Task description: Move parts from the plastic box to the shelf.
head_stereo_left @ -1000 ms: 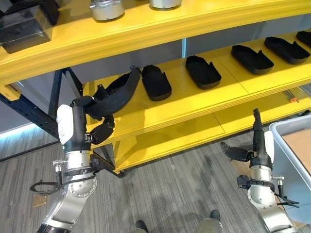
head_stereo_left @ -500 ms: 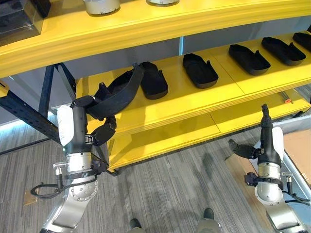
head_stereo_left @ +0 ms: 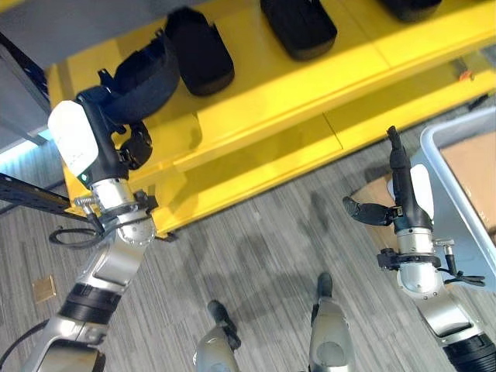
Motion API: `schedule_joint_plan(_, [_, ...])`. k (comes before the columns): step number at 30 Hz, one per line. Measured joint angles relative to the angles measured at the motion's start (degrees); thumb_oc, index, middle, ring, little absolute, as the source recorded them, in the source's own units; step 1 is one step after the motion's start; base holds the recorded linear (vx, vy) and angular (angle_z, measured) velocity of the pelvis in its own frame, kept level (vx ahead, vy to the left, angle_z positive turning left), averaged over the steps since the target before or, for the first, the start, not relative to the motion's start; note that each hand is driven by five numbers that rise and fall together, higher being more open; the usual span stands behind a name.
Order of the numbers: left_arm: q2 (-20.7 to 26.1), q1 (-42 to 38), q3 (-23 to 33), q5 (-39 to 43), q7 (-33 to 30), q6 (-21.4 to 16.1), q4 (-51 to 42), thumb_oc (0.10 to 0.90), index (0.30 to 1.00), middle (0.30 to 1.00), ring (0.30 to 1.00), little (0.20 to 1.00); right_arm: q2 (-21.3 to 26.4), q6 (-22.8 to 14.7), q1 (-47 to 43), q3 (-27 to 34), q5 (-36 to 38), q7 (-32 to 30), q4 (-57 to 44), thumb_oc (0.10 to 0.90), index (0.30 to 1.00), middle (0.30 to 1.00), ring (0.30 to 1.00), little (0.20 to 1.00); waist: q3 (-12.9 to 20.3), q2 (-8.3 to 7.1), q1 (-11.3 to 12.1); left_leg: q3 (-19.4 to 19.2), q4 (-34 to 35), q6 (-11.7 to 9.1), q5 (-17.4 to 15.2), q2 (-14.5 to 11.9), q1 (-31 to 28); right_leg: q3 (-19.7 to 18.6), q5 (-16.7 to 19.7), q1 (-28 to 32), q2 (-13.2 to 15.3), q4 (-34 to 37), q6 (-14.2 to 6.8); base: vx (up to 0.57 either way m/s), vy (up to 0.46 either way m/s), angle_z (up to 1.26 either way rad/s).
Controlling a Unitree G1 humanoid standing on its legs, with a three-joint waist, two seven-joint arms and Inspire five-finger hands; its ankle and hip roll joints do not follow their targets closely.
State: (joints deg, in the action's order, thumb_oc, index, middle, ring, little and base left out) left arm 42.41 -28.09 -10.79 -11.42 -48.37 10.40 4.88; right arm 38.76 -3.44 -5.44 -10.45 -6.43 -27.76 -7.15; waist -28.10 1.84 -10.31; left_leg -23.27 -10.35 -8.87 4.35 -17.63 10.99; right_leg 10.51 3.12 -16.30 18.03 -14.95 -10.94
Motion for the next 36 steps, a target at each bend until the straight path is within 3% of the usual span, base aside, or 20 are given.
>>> schedule_joint_plan(6, [-0.55,3.51,-0.07,0.10,-1.34,0.55,-0.65,0.400,0.300,0.300,0.300,0.300,-0.06,-0.33,0.55,0.72,-0.03,1.82,-0.01,0.900,1.000,1.000,1.000,1.000,-0.86,0.12,-0.61,-0.65,0.38,0.03,0.04,-0.13,-0.50,-0.69,0.04,-0.43,-0.21,-0.14,0.14,-0.02,0.178,-0.07])
schedule_joint_plan(9, [-0.69,7.08,-0.07,0.07,-1.25,0.36,-2.52,0.400,0.300,0.300,0.300,0.300,0.37,-0.53,1.41,1.40,0.14,3.66,-0.57,0.900,1.000,1.000,1.000,1.000,-0.74,-0.26,-0.19,-0.22,0.45,-0.27,-0.62,-0.10,-3.93,-0.54,0.03,3.53,-0.17,-0.21,0.35,0.13,0.193,0.12])
schedule_joint_plan(10, [-0.59,6.24,-0.12,0.12,-0.69,0.39,-3.41,0.400,0.300,0.300,0.300,0.300,0.62,-0.58,2.81,3.24,1.61,4.30,-1.86,0.900,1.000,1.000,1.000,1.000,-0.82,-0.71,0.44,0.18,-1.43,-0.53,-1.95,-0.24,-4.10,0.09,-0.76,5.42,0.04,0.03,0.18,0.21,0.147,0.26])
schedule_joint_plan(12, [-0.64,3.65,-1.21,0.02,-0.62,0.26,-3.93,0.400,0.300,0.300,0.300,0.300,-0.05,-0.44,3.61,6.98,2.78,4.48,-1.74,0.900,1.000,1.000,1.000,1.000,-0.75,-1.11,1.18,3.50,-10.49,1.08,-8.14,-0.38,-2.20,0.51,-0.75,4.44,1.30,-8.28,0.30,0.29,-0.038,0.14])
schedule_joint_plan(13, [-0.65,4.95,0.11,-0.24,-0.96,-0.57,-5.34,0.400,0.300,0.300,0.300,0.300,-3.39,-0.40,3.84,7.96,3.12,4.37,-2.34,0.900,1.000,1.000,1.000,1.000,0.63,-2.85,2.51,3.88,-11.88,0.43,-10.68,-0.75,-4.63,-0.82,0.65,0.86,2.66,-17.09,0.63,0.41,-0.399,-0.27])
schedule_joint_plan(14, [-0.66,6.96,1.07,-0.37,-1.05,-0.71,-6.84,0.400,0.300,0.300,0.300,0.300,-5.21,-0.39,5.77,7.41,3.11,4.49,-3.49,0.900,1.000,1.000,1.000,1.000,2.72,-3.81,2.99,3.36,-11.20,0.40,-10.78,-0.88,-5.48,-1.34,-0.66,-0.40,2.81,-18.12,0.02,0.34,-0.493,-0.40])
schedule_joint_plan(15, [-2.43,12.35,4.75,-1.40,-1.16,-1.16,-10.63,0.400,0.300,0.300,0.300,0.300,-7.16,-0.62,10.35,5.05,2.73,4.66,-5.76,0.900,1.000,1.000,1.000,1.000,7.14,-4.33,3.34,4.13,-7.83,-0.02,-8.81,-1.15,-5.93,-3.75,-6.06,-0.71,0.21,-15.30,-0.05,0.32,-0.571,0.01])
schedule_joint_plan(16, [-5.71,14.33,7.10,-2.81,-1.95,-1.66,-12.29,0.400,0.300,0.300,0.300,0.300,-7.93,-1.19,13.23,4.27,1.95,4.60,-7.05,0.900,1.000,1.000,1.000,1.000,8.49,-4.12,3.10,5.26,-4.82,-0.50,-7.37,-1.63,-6.31,-6.18,-8.03,0.14,-1.90,-11.66,-0.69,0.17,-0.394,0.52])
schedule_joint_plan(17, [-8.08,14.32,7.44,-4.15,-2.45,-1.55,-12.25,0.400,0.300,0.300,0.300,0.300,-8.10,-1.27,15.94,4.17,1.94,4.49,-8.40,0.900,1.000,1.000,1.000,1.000,8.92,-3.35,2.69,7.41,-3.04,-0.55,-6.03,-2.15,-5.58,-8.61,-8.00,2.30,-3.38,-4.53,-1.23,0.14,-0.312,0.93])
schedule_joint_plan(19, [-7.28,14.57,8.13,-3.99,-2.37,-1.56,-11.54,0.400,0.300,0.300,0.300,0.300,-8.54,-0.87,17.25,2.43,1.95,4.90,-7.70,0.900,1.000,1.000,1.000,1.000,9.86,-5.76,2.05,10.87,0.69,-0.39,-2.48,-1.18,-4.46,-10.75,-7.01,6.90,-3.30,5.65,-0.39,0.13,-0.218,1.22])
schedule_joint_plan(20, [-7.43,14.62,8.33,-3.87,-2.37,-1.41,-10.75,0.400,0.300,0.300,0.300,0.300,-8.66,-0.16,17.45,2.69,2.01,4.95,-7.10,0.900,1.000,1.000,1.000,1.000,9.98,-5.94,1.99,11.10,2.94,-0.07,-1.80,-1.40,-4.80,-10.11,-2.20,7.68,-3.85,6.73,-1.09,0.12,-0.156,1.18])
schedule_joint_plan(21, [-7.67,14.70,8.17,-3.06,-2.80,-1.20,-10.05,0.400,0.300,0.300,0.300,0.300,-7.86,0.52,16.83,2.97,2.09,4.94,-5.83,0.900,1.000,1.000,1.000,1.000,9.96,-5.39,1.77,10.91,5.81,0.88,-1.52,-1.84,-5.81,-8.90,-0.93,8.20,-4.17,6.10,-1.22,0.06,-0.118,0.99])
schedule_joint_plan(23, [-7.91,14.72,7.83,-2.14,-4.53,0.47,-9.82,0.400,0.300,0.300,0.300,0.300,-4.86,1.96,12.53,3.98,2.11,4.85,-2.62,0.900,1.000,1.000,1.000,1.000,10.19,-2.46,1.71,9.09,5.05,1.81,-0.48,-1.55,-6.37,-6.74,-0.88,8.63,-5.23,7.13,-0.31,0.03,-0.093,0.48])
schedule_joint_plan(25, [-7.77,14.46,8.42,-2.18,-5.87,0.51,-10.09,0.400,0.300,0.300,0.300,0.300,-4.47,1.98,10.67,4.85,2.11,4.40,-2.14,0.900,1.000,1.000,1.000,1.000,10.30,-1.42,1.22,9.07,6.65,0.53,1.51,-1.52,-6.81,-6.42,0.23,8.65,-5.67,7.48,-0.27,0.03,-0.059,-0.01])
schedule_joint_plan(28, [-7.47,13.18,8.60,-2.15,-5.87,0.35,-10.56,0.400,0.300,0.300,0.300,0.300,-4.46,2.08,10.62,4.65,2.15,3.73,-2.16,0.900,1.000,1.000,1.000,1.000,10.33,-1.68,0.78,7.89,6.79,-2.51,1.63,-0.86,-7.31,-6.70,1.12,9.53,-4.83,9.36,-0.92,0.06,-0.048,-0.07])
schedule_joint_plan(36, [-7.26,12.00,8.13,-0.06,-2.15,0.46,-9.44,0.400,0.300,0.300,0.300,0.300,-4.48,2.17,12.05,4.13,2.16,6.31,-2.12,0.900,1.000,1.000,1.000,1.000,10.33,-1.94,-0.62,7.86,8.11,-2.38,1.53,-0.44,-10.20,-5.93,0.86,13.12,-4.56,11.03,-1.33,0.12,-0.138,0.04])
